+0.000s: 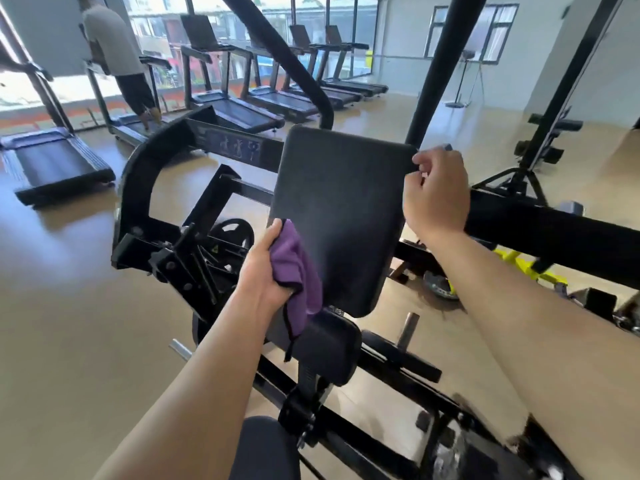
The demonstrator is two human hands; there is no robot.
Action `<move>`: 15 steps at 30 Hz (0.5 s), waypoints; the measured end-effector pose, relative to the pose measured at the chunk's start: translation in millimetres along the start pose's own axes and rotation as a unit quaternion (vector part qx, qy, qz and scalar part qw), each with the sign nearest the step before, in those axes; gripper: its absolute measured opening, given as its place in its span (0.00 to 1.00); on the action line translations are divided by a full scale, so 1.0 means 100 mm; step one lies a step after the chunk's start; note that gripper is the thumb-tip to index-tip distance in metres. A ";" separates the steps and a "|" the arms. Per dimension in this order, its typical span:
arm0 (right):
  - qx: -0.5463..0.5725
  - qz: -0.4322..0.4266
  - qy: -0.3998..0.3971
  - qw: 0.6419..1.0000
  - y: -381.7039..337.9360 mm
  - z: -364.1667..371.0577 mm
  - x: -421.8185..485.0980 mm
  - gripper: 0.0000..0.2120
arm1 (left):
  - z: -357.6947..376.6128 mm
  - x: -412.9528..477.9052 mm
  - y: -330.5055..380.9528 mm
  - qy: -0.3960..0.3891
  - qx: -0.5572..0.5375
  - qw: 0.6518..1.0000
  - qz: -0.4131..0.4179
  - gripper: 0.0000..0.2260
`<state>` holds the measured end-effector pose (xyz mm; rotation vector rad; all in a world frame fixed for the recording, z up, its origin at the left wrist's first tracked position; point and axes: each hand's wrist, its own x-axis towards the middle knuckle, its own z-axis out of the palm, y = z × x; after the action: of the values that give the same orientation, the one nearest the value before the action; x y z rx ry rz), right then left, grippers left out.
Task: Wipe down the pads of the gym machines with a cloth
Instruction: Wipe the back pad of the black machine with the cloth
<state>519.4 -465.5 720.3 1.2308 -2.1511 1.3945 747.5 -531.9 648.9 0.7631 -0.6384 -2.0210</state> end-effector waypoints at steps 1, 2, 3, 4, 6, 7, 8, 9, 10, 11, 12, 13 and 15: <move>-0.019 0.011 0.013 1.000 0.10 -0.03 0.16 0.12 | 0.14 0.08 0.03 -0.003 -0.004 1.000 0.007 0.10; -0.034 0.013 0.013 0.999 0.20 -0.05 0.31 0.13 | 0.29 0.16 0.09 -0.009 -0.002 1.000 0.016 0.08; -0.045 0.007 0.001 0.999 0.28 -0.05 0.44 0.15 | 0.47 0.22 0.15 -0.022 -0.006 0.999 0.028 0.08; -0.056 -0.003 -0.017 0.998 0.35 -0.04 0.55 0.16 | 0.67 0.26 0.24 -0.037 -0.013 0.998 0.045 0.08; -0.083 -0.021 -0.064 0.994 0.47 0.02 0.72 0.18 | 1.09 0.31 0.42 -0.057 -0.042 0.994 0.087 0.09; -0.094 -0.024 -0.089 0.991 0.52 0.05 0.77 0.19 | 1.26 0.35 0.47 -0.061 -0.053 0.990 0.113 0.08; -0.096 -0.026 -0.115 0.988 0.57 0.10 0.79 0.20 | 1.41 0.39 0.48 -0.059 -0.042 0.987 0.147 0.06; -0.090 -0.026 -0.139 0.986 0.61 0.15 0.80 0.21 | 1.51 0.47 0.45 -0.046 0.000 0.980 0.193 0.04; -0.079 -0.026 -0.155 0.984 0.63 0.21 0.79 0.22 | 1.59 0.54 0.37 -0.030 0.077 0.967 0.241 0.03; -0.072 -0.028 -0.158 0.984 0.65 0.27 0.76 0.22 | 1.62 0.61 0.26 -0.019 0.176 0.943 0.282 0.03; -0.074 -0.035 -0.145 0.986 0.67 0.33 0.73 0.22 | 1.62 0.68 0.12 -0.010 0.285 0.907 0.310 0.04; -0.083 -0.046 -0.122 0.988 0.68 0.38 0.71 0.22 | 1.60 0.76 -0.04 -0.005 0.389 0.861 0.327 0.04; -0.103 -0.069 -0.081 0.989 0.69 0.44 0.68 0.22 | 1.48 0.88 -0.28 0.013 0.525 0.771 0.359 0.04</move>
<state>433.5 -525.7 701.1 1.4234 -2.2026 1.0201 587.7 -570.3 706.1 0.9334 -1.7860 -0.8148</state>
